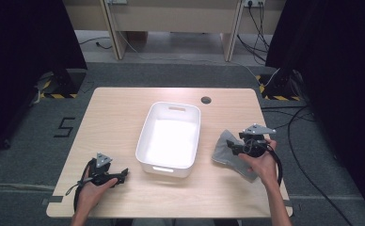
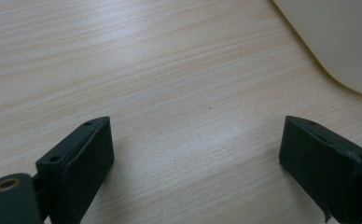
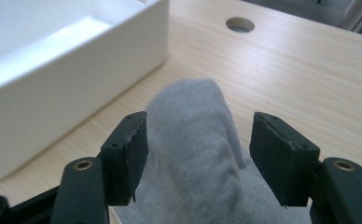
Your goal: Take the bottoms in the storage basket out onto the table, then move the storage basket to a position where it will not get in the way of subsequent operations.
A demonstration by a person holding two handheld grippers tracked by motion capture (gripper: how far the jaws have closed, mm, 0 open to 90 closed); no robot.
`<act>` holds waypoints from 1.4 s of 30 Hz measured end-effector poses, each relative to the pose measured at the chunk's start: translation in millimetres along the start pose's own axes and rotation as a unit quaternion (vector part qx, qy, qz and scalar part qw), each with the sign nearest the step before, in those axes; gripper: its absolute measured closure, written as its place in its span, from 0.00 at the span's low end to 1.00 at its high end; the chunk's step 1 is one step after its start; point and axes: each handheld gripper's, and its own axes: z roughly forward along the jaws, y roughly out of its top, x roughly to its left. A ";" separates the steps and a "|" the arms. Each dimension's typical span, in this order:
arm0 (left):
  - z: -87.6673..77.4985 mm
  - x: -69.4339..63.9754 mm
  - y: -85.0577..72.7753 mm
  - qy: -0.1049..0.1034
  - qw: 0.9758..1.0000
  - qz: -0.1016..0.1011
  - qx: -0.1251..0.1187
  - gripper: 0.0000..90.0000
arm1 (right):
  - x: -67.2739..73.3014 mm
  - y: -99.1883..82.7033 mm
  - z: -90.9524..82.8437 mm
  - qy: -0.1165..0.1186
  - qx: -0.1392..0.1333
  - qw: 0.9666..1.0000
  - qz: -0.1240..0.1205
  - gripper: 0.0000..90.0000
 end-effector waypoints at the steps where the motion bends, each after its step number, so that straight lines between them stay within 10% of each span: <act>1: 0.0 0.0 0.0 0.000 1.000 0.000 0.000 0.10 | 2.3 1.6 -1.3 0.004 -0.005 1.000 -0.001 0.42; 42: 0.0 0.0 0.0 0.000 1.000 0.000 0.000 0.10 | 73.2 12.0 16.4 0.092 -0.024 0.995 -0.001 0.34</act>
